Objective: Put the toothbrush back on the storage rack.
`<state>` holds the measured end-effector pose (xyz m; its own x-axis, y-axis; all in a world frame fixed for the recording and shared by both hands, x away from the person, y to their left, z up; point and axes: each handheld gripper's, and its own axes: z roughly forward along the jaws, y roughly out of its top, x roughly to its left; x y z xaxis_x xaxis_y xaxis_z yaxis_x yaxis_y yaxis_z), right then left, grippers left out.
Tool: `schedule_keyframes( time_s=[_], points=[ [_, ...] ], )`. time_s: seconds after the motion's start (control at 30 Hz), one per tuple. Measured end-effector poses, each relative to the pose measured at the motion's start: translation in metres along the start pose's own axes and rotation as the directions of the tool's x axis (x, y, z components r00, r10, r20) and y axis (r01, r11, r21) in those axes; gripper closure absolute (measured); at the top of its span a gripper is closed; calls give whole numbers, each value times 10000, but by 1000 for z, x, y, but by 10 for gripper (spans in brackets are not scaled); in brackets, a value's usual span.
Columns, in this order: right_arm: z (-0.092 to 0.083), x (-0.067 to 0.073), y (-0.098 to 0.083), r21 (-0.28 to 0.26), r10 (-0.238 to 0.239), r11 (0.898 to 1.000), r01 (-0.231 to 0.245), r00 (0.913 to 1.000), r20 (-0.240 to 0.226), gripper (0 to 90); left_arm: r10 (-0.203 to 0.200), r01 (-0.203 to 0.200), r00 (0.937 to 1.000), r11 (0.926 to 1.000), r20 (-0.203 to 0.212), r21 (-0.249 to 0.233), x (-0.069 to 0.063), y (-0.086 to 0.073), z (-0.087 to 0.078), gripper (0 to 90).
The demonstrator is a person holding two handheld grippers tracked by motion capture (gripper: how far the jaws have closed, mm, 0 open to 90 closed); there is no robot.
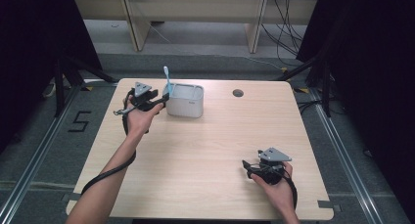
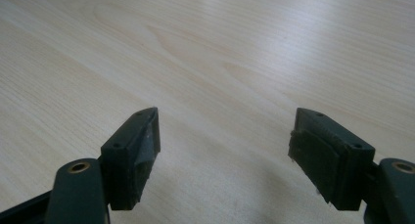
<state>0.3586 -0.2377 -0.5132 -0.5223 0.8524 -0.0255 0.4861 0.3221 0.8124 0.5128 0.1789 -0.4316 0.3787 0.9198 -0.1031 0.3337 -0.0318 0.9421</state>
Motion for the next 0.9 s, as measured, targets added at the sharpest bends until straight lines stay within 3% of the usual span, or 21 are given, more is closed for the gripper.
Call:
schedule_keyframes(
  time_s=[0.1,0.13,0.17,0.67,0.77,0.8,0.87,0.9],
  points=[
    [0,-1,0,-174,-168,9997,170,9998,116,274,82,-83,9999,9999,-73,-126,-2,-4,-10,423],
    [-1,1,0,-109,99,9999,-98,9999,114,274,61,-61,10000,9999,-49,-119,-2,-6,-13,418],
    [0,-2,1,-144,-235,9996,236,9997,77,274,61,-61,10000,9999,-19,-131,-2,-8,-16,415],
    [-2,-1,1,-130,-170,9998,172,9998,144,273,204,-199,9995,9996,224,-201,-10,-33,-63,419],
    [-2,-1,1,-215,-91,9997,94,9998,156,273,291,-285,9993,9993,244,-235,-11,-41,-73,418],
    [-2,2,1,-156,208,9997,-206,9997,134,273,263,-257,9993,9993,254,-262,-12,-44,-76,418],
    [-2,-1,1,-117,-168,9998,170,9997,156,273,330,-324,9991,9992,282,-247,-13,-51,-83,418],
    [-2,0,1,-115,-138,9998,139,9998,153,273,350,-343,9990,9992,289,-224,-14,-54,-86,418]
  ],
)
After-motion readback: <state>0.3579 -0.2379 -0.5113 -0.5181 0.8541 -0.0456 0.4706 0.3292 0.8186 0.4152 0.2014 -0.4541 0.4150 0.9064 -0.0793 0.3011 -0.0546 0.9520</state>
